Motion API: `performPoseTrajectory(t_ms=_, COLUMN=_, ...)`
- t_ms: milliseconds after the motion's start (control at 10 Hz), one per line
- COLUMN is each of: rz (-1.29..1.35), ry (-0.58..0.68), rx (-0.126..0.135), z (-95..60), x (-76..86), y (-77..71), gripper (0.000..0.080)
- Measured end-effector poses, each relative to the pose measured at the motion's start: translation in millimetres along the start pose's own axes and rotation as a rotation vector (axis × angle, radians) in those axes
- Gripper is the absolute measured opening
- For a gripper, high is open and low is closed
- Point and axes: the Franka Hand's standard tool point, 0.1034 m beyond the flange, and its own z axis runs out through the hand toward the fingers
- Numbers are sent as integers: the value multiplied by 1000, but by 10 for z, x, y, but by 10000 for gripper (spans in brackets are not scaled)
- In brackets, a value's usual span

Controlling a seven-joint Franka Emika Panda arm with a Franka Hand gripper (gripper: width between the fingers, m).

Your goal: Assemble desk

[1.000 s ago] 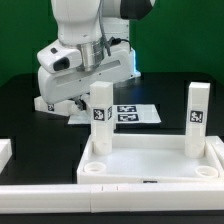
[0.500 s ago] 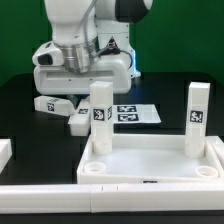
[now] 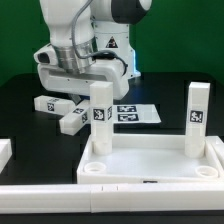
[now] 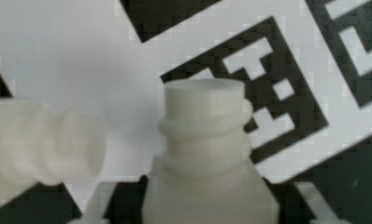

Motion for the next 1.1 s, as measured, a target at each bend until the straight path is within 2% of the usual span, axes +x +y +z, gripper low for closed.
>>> performPoseTrajectory(t_ms=100, rz=56, ry=-1, rx=24, z=9, x=34, y=12, gripper=284)
performPoseTrajectory(t_ms=200, rz=48, ry=-2, rx=22, z=12, x=21, y=-1, gripper=359)
performPoseTrajectory(t_ms=300, rz=34, ry=-1, rx=19, z=26, x=-2, y=-12, gripper=359)
performPoseTrajectory(t_ms=400, rz=7, ry=-13, rx=14, z=29, x=-59, y=-55, gripper=498)
performPoseTrajectory(t_ms=500, rz=-20, ry=-30, rx=22, z=-54, x=-79, y=-113, gripper=600)
performPoseTrajectory(t_ms=600, rz=-48, ry=-75, rx=45, z=-216, x=-78, y=-119, gripper=600)
performPoseTrajectory(t_ms=700, rz=-53, ry=-94, rx=82, z=-448, x=12, y=-93, gripper=640)
performPoseTrajectory(t_ms=800, rz=-55, ry=-110, rx=111, z=-652, x=144, y=-70, gripper=647)
performPoseTrajectory(t_ms=900, rz=-51, ry=-175, rx=118, z=-665, x=141, y=-35, gripper=649)
performPoseTrajectory(t_ms=1100, rz=-47, ry=-307, rx=114, z=-628, x=114, y=-38, gripper=649)
